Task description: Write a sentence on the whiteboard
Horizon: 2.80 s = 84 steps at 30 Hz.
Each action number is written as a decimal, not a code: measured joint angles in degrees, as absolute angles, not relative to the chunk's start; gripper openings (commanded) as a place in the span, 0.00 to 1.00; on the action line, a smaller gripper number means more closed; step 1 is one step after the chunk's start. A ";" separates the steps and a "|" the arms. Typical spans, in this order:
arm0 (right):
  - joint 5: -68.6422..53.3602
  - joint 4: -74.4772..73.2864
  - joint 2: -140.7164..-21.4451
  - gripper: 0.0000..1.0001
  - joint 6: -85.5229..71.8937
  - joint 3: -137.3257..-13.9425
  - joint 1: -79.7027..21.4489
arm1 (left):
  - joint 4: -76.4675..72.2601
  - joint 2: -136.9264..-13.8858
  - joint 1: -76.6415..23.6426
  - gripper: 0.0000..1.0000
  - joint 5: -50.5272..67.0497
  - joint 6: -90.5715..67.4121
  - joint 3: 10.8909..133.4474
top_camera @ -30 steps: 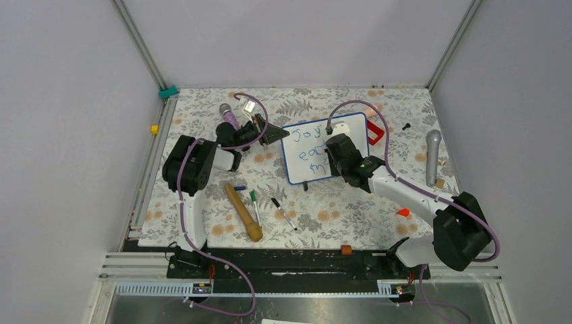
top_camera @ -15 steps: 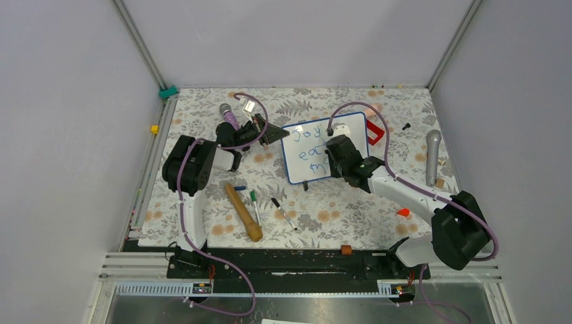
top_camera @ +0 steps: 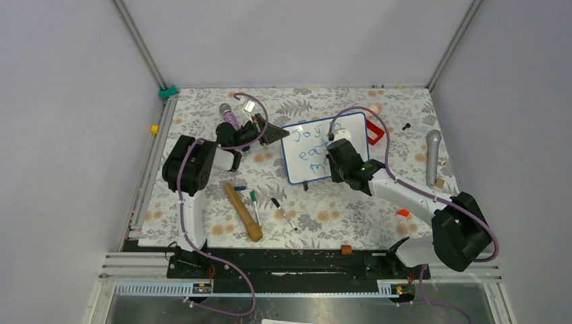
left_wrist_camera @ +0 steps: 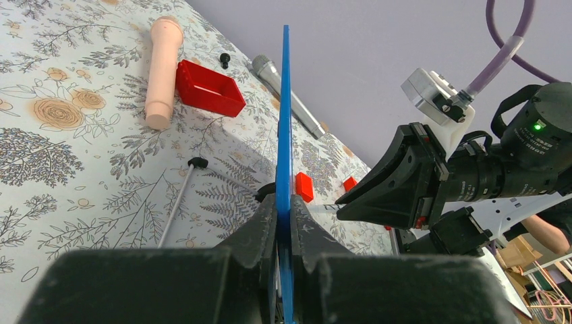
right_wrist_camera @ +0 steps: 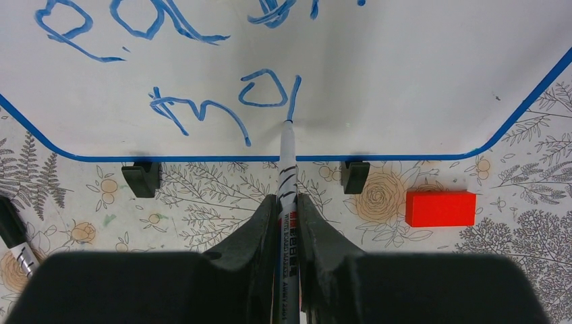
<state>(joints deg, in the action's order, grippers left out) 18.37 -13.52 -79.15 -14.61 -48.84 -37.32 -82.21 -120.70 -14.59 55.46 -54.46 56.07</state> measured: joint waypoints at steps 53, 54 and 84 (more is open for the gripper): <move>18.39 -16.03 -79.92 0.00 -14.61 -50.30 -35.70 | -82.35 -120.68 -14.63 0.00 55.48 -54.46 56.10; 18.39 -16.08 -79.92 0.00 -14.61 -50.39 -35.70 | -82.35 -120.68 -14.63 0.00 55.48 -54.46 56.10; 18.94 -18.57 -81.58 0.00 -13.76 -55.86 -33.91 | -82.37 -120.68 -14.63 0.00 55.46 -54.46 56.10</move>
<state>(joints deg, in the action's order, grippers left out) 18.94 -18.57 -81.58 -13.76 -55.86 -33.91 -82.37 -120.68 -14.63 55.46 -54.46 56.10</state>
